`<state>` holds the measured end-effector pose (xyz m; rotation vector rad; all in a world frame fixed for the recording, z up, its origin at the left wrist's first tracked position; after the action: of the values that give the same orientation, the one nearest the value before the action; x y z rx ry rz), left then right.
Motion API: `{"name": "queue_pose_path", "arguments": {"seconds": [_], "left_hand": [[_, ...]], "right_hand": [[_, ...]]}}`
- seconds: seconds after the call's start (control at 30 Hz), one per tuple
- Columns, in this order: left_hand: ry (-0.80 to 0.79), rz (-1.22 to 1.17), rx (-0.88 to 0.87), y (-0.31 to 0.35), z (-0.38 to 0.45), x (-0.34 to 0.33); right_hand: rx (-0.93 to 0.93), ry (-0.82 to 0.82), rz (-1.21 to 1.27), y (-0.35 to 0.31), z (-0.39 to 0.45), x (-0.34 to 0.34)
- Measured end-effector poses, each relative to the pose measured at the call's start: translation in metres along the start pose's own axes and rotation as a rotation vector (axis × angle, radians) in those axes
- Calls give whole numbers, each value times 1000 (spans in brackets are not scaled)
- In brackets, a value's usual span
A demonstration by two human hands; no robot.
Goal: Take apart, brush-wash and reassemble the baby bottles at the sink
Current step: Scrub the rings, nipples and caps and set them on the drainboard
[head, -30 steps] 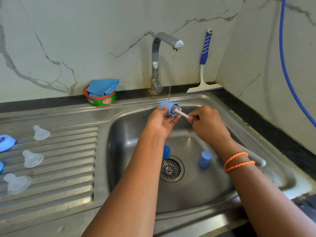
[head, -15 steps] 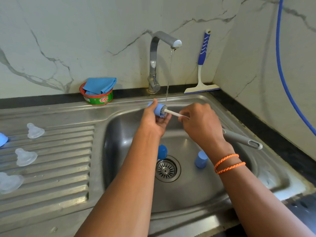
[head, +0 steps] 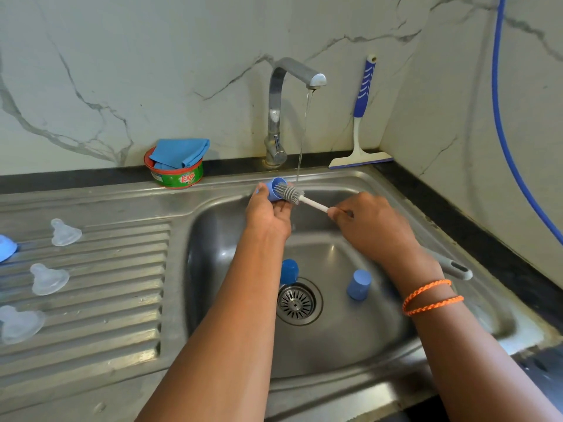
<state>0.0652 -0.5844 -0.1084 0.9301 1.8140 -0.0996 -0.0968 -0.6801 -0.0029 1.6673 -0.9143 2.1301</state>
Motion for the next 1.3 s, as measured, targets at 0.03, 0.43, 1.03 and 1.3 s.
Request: {"name": "queue_pose_path", "arguments": {"seconds": [0.03, 0.43, 1.03, 1.3], "left_hand": [[6, 5, -4, 1, 0, 1], [-22, 112, 20, -6, -5, -4], [-19, 269, 48, -17, -8, -1], [13, 318, 7, -7, -6, 5]], "right_hand": [[12, -18, 38, 0, -1, -5], [11, 51, -116, 13, -14, 29], [23, 142, -213, 16, -17, 45], [36, 92, -177, 13, -17, 41]]}}
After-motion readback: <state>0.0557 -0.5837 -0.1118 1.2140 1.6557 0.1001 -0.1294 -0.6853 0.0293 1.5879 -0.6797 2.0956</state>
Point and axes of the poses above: each hand's wrist, its own z-axis towards the middle knuckle, its own x-axis out of the back of the hand, y = z × x, the point moved 10 cm from there along z, towards the middle knuckle, and after that the axes turned 3 degrees about -z, right-handed, at the moved point
